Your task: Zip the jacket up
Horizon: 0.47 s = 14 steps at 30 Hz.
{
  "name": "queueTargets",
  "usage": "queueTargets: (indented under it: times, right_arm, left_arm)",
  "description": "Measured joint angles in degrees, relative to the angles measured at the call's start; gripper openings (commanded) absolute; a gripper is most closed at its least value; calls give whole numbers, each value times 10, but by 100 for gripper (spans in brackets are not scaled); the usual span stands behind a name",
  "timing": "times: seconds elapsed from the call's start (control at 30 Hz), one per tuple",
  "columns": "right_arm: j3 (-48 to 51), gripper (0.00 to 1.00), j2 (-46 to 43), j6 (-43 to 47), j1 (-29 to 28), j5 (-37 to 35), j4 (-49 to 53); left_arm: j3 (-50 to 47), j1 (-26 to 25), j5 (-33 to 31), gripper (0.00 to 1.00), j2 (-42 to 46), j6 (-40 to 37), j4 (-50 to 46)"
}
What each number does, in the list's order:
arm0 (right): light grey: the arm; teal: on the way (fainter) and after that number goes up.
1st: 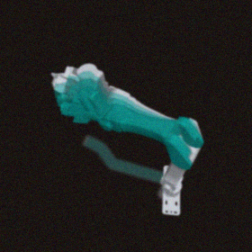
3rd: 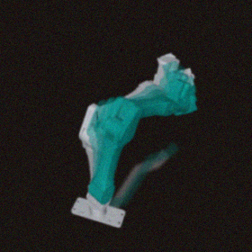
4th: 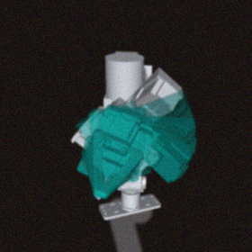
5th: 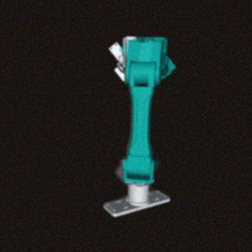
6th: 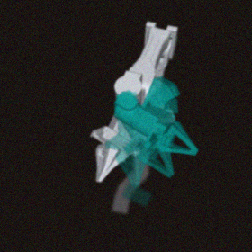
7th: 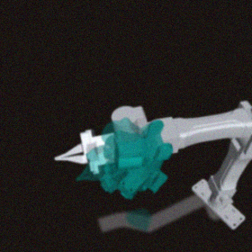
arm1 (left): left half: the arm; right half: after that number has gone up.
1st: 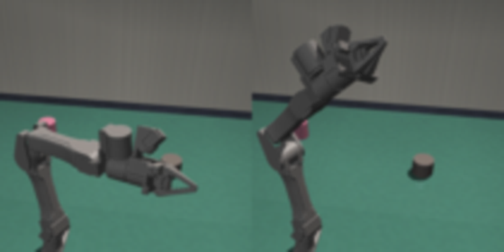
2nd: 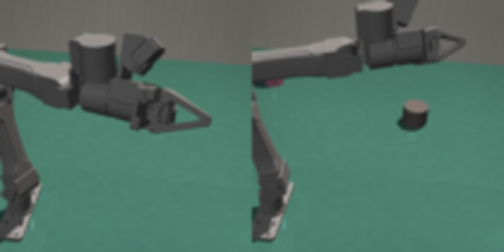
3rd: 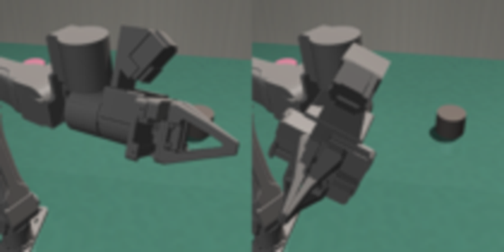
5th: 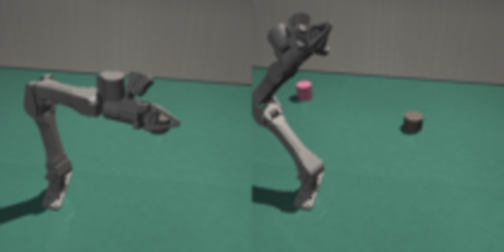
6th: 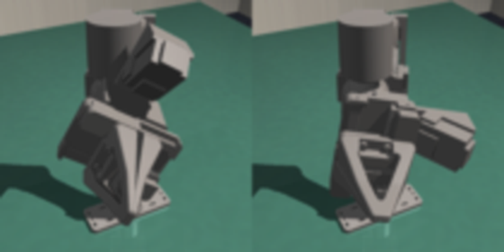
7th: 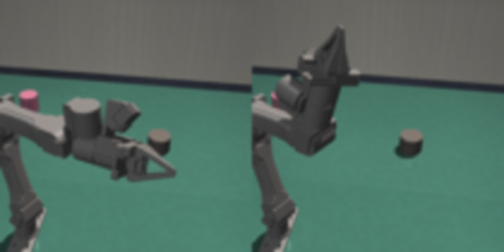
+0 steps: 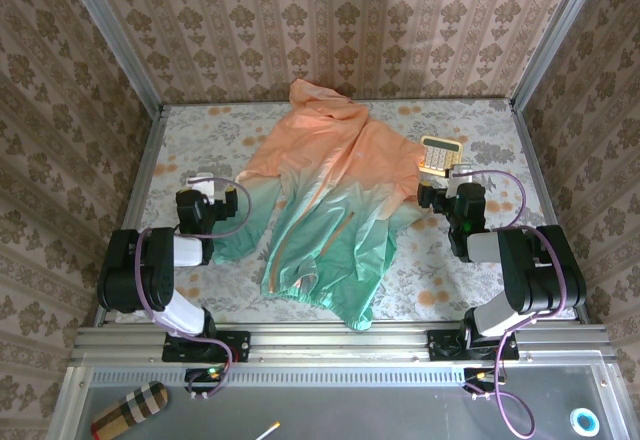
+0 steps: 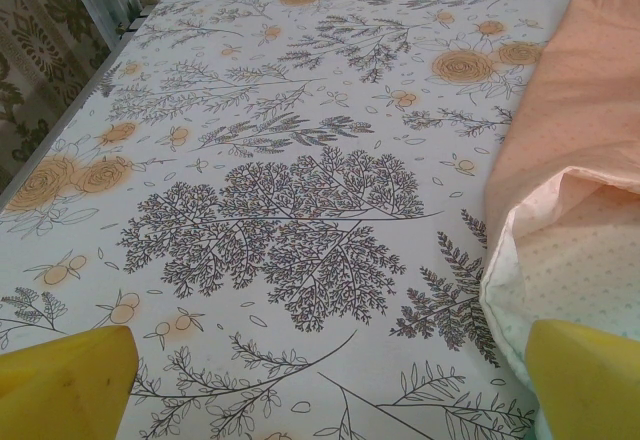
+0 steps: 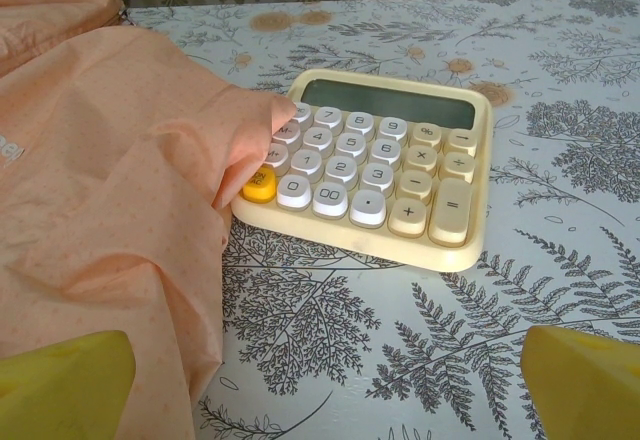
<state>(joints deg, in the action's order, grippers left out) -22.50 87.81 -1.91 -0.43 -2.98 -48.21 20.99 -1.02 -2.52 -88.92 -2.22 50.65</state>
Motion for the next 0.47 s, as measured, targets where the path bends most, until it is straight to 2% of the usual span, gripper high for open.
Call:
queueTargets:
  times: [0.47]
  right_arm:
    - [0,100,0,0,-6,-4,0]
  left_arm:
    - [0,0,0,100,0,0,0]
